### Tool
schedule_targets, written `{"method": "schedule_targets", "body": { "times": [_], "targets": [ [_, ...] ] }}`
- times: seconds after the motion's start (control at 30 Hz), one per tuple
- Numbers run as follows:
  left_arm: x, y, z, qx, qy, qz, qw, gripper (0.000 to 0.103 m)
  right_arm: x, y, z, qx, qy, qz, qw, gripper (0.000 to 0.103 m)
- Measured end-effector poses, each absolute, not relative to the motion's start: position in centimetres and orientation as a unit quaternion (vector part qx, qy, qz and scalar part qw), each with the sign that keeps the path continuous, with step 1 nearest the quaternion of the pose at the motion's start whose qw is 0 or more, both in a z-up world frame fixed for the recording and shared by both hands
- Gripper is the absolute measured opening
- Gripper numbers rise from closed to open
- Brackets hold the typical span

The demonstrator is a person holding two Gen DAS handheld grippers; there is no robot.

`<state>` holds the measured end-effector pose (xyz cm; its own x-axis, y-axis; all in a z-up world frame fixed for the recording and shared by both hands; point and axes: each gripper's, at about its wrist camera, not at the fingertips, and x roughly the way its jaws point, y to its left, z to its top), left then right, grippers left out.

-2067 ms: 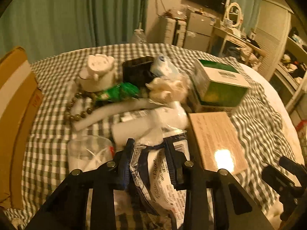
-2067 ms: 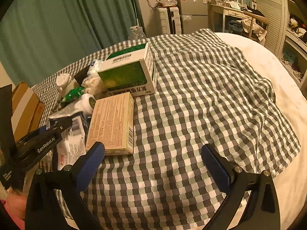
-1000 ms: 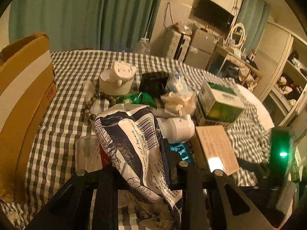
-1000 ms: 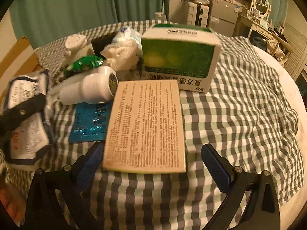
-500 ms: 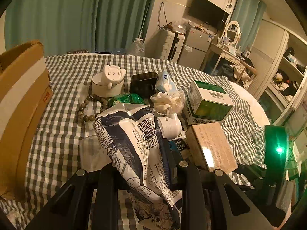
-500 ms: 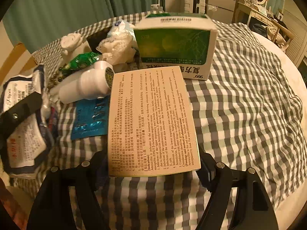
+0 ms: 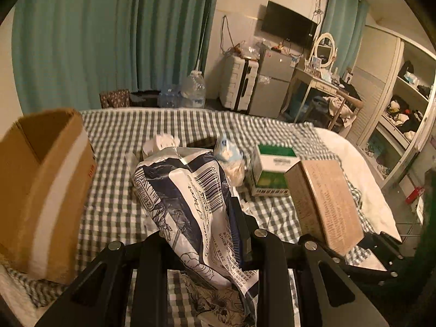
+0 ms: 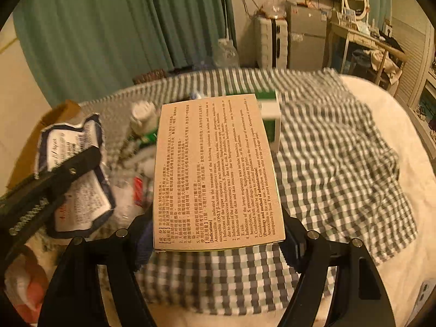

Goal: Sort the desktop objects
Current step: 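Carry the snack bag and leaflet into the cardboard box and release both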

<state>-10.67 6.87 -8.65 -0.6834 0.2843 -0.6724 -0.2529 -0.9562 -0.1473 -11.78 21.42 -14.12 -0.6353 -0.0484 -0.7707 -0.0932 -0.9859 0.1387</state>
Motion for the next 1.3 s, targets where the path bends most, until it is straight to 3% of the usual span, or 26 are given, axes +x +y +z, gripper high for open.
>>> {"method": "schedule_targets", "body": {
  "times": [0.43,0.73,0.93,1.3],
  "targets": [
    [-8.6,6.5,4.9,-0.348,0.006,0.915,0.204,0.024,-7.7,19.4,-0.4,-0.336,0.065,0.94,-0.002,0.075],
    [-11.0,-1.9,12.1,-0.359,-0.002,0.919,0.161,0.024,-8.4,14.5,6.3,-0.291,0.044,0.955,-0.048,0.075],
    [-11.2,-10.0,12.1,-0.359,0.014,0.927,0.109,0.024,-10.9,8.9,7.4,-0.295,0.044,0.949,-0.107,0.075],
    [-12.9,-22.8,3.9,-0.391,-0.056,0.917,0.054,0.024,-14.5,-4.3,3.5,-0.341,0.004,0.923,-0.18,0.075]
  ]
}}
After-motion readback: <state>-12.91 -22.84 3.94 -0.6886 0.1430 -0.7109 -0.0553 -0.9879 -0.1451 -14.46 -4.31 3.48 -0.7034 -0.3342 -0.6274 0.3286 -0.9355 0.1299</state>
